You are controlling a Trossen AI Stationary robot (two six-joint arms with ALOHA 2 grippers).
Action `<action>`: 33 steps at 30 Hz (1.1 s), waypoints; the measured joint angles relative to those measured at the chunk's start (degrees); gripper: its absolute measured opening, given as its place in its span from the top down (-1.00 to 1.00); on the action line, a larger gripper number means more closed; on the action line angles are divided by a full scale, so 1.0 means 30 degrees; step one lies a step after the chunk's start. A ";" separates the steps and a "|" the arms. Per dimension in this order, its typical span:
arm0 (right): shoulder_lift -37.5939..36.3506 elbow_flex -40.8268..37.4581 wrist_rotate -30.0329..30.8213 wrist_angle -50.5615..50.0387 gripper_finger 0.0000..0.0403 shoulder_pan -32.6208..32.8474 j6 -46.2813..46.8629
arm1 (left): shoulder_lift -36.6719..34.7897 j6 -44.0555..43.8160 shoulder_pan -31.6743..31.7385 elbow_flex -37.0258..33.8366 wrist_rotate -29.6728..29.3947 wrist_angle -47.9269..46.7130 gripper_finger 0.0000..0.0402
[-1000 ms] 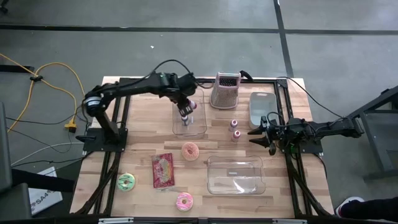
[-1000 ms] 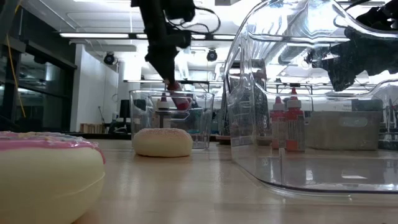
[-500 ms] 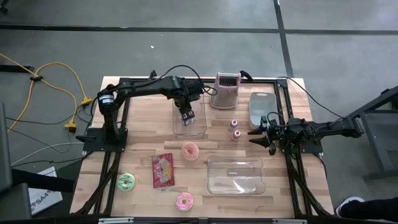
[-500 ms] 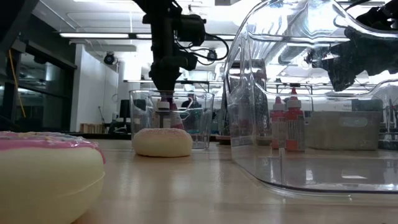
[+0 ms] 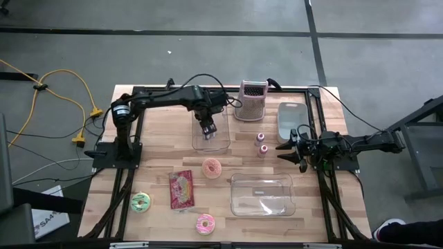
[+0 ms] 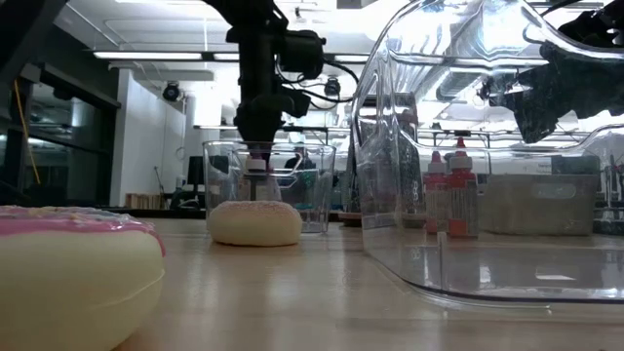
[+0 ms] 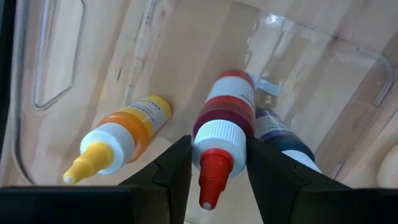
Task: Pick & Place Food Item
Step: Put the left red food coloring bottle into the top transparent bin
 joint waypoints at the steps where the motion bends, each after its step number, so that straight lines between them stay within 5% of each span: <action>1: 0.0003 0.0007 0.0000 0.0000 0.19 -0.0003 0.0000 | 0.0058 0.0000 0.0000 0.0003 0.0000 0.0009 0.32; 33: 0.0000 0.0004 0.0000 0.0000 0.19 -0.0003 0.0000 | 0.0137 0.2284 0.0809 -0.0002 0.0576 0.0154 0.31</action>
